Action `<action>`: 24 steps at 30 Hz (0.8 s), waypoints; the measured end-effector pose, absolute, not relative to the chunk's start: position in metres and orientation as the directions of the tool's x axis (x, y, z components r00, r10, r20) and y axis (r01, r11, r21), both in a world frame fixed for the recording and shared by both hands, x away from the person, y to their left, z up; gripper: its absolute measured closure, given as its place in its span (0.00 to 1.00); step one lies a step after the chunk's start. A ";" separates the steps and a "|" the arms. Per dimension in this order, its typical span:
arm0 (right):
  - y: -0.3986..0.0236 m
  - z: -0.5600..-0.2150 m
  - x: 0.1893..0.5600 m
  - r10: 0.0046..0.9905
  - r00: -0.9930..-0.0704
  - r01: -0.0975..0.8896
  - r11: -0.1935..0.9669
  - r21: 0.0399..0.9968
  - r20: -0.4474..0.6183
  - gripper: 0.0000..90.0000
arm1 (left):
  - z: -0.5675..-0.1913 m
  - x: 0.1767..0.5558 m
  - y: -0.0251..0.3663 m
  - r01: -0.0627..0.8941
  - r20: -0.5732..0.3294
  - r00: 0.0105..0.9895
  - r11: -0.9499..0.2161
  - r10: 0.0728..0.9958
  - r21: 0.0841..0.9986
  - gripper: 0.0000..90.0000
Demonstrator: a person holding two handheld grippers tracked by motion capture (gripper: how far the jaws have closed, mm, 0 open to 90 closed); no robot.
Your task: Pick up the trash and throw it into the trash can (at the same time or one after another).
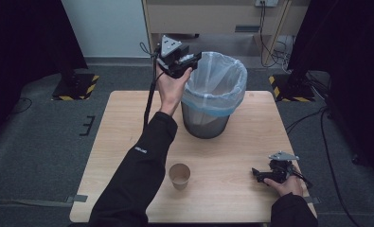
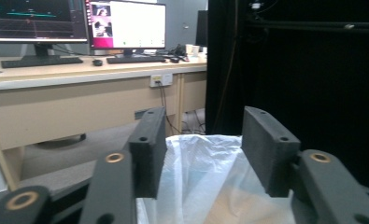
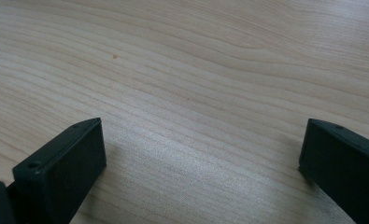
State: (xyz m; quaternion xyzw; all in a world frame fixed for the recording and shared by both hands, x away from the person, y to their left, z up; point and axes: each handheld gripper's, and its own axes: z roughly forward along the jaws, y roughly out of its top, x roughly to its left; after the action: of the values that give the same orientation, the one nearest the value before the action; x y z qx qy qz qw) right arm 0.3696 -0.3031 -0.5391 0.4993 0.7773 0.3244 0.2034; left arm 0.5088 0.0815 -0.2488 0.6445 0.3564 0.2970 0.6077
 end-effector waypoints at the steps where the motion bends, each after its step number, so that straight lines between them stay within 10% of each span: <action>1: -0.303 -0.539 0.370 0.908 -0.419 0.644 0.291 0.707 0.008 0.01 | -0.247 0.504 0.085 0.098 -0.047 0.575 -0.012 0.817 0.995 0.50; 24: -0.303 -0.539 0.369 0.908 -0.419 0.645 0.292 0.706 0.008 0.01 | -0.308 0.383 0.148 0.145 0.025 0.691 -0.173 0.723 0.974 0.31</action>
State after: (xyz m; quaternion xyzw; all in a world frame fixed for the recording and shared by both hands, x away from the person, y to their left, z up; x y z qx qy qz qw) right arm 0.3689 -0.3027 -0.5390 0.4992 0.7776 0.3239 0.2029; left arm 0.3833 0.1484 -0.3079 0.7224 0.3003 0.2540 0.5687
